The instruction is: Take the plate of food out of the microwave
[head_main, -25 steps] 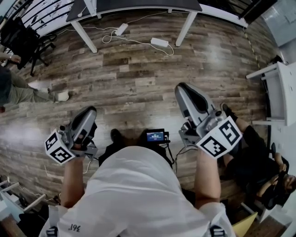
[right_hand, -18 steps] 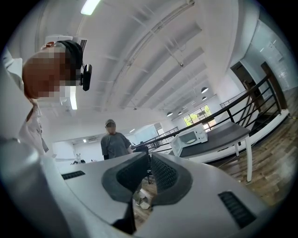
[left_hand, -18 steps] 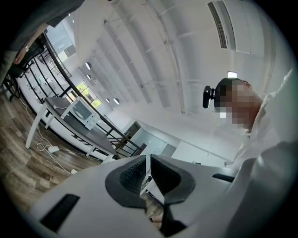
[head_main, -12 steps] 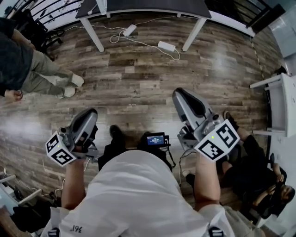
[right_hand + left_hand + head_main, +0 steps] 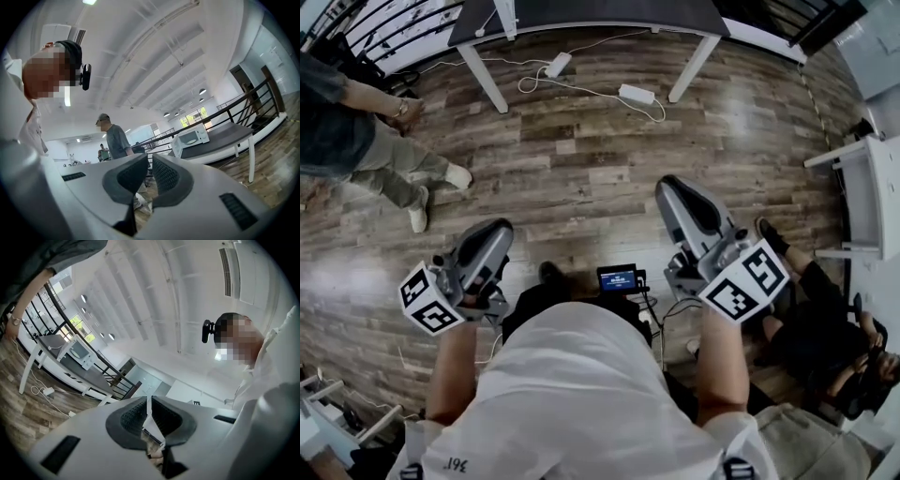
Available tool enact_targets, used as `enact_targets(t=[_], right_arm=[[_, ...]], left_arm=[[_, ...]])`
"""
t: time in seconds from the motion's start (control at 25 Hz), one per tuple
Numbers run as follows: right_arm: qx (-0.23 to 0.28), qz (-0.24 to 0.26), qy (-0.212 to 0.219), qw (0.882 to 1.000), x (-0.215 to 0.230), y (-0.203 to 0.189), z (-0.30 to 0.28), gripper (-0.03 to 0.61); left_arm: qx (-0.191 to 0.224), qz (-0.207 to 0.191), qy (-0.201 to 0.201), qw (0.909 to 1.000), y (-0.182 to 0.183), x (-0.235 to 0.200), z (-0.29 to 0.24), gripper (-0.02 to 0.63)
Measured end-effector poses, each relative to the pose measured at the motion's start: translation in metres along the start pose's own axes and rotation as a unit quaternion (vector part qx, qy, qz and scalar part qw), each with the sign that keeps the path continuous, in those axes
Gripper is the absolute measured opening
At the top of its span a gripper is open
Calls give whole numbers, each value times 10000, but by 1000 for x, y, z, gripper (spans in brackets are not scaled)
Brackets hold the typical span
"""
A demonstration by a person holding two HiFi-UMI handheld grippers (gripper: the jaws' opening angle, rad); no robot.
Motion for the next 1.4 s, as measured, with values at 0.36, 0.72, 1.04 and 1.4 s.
enact_targets(t=[0.36, 0.72, 1.04, 1.4], right_arm=[[82, 52, -465, 9989, 0, -2, -79, 12], [-13, 47, -286, 9996, 119, 17, -162, 12], [-250, 47, 103, 9996, 257, 67, -226, 12], [-420, -226, 9, 9989, 362, 83, -289, 12]], left_arm=[[-527, -34, -212, 9984, 60, -74, -5, 34], [-281, -182, -21, 9994, 105, -152, -102, 35], [20, -127, 444, 9989, 137, -214, -229, 35], [73, -94, 765, 9970, 164, -277, -321, 34]])
Point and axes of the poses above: the fingertips, and each gripper's own axes: z backward along the fingers, x to its right, y out of its top, the point moved 6 cm from there along z, backward along the fingers, and after that the axes turned 6 degrees about z, right-handed, at the moved point
